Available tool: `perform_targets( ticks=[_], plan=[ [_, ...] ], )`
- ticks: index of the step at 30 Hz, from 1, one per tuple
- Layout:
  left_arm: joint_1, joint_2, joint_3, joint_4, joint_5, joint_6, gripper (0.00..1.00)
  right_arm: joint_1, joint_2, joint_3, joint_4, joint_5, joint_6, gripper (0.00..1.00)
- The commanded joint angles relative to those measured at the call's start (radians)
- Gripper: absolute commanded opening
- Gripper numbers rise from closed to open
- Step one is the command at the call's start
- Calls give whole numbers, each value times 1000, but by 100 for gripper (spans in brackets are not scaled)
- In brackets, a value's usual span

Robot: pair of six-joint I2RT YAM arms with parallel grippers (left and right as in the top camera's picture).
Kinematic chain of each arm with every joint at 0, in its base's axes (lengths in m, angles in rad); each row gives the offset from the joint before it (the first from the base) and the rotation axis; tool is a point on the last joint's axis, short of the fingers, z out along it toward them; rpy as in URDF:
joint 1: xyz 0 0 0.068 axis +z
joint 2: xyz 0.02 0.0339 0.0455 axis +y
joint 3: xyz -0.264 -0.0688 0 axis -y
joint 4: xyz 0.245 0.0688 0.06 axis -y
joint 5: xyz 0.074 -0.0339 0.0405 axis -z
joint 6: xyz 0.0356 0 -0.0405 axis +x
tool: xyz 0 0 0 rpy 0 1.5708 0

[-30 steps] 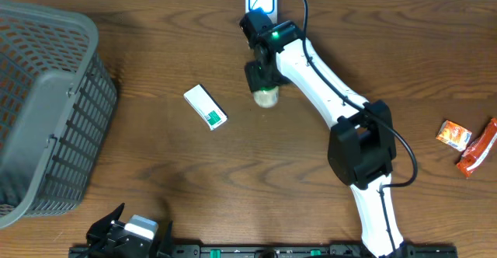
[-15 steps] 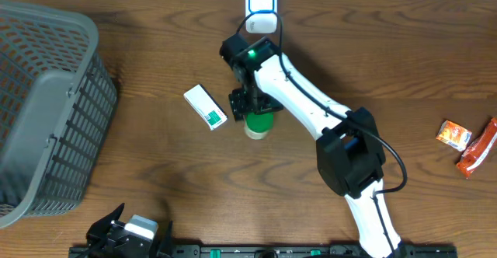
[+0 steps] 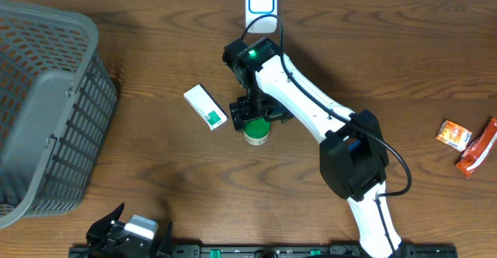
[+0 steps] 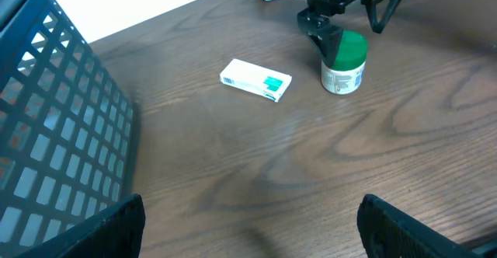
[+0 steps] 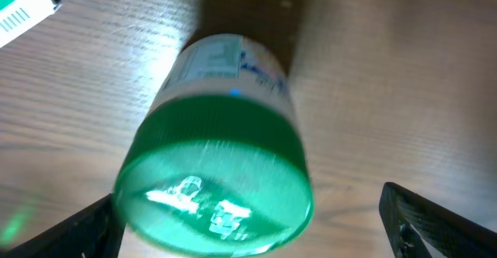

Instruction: Scan the item barcode

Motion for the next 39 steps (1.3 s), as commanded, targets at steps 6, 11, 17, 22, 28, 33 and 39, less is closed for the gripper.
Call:
perform_targets(
  ticks=[6, 11, 17, 22, 28, 33, 39],
  plan=[
    [4, -6, 5, 3, 15, 5, 86, 32, -32, -6, 33, -87, 112, 99],
    [4, -6, 5, 3, 15, 5, 86, 31, -14, -6, 32, -83, -19, 99],
    [4, -6, 5, 3, 15, 5, 87, 31, -8, -7, 15, -22, -250, 99],
    [4, -6, 5, 3, 15, 5, 86, 31, -2, -8, 27, -11, -286, 99],
    [4, -6, 5, 3, 15, 5, 87, 32, 102, -8, 35, -20, -289, 99],
    [4, -6, 5, 3, 15, 5, 86, 33, 171, -8, 27, -20, -288, 95],
    [4, -6, 5, 3, 15, 5, 86, 33, 175, -8, 49, -19, -289, 84]
  ],
)
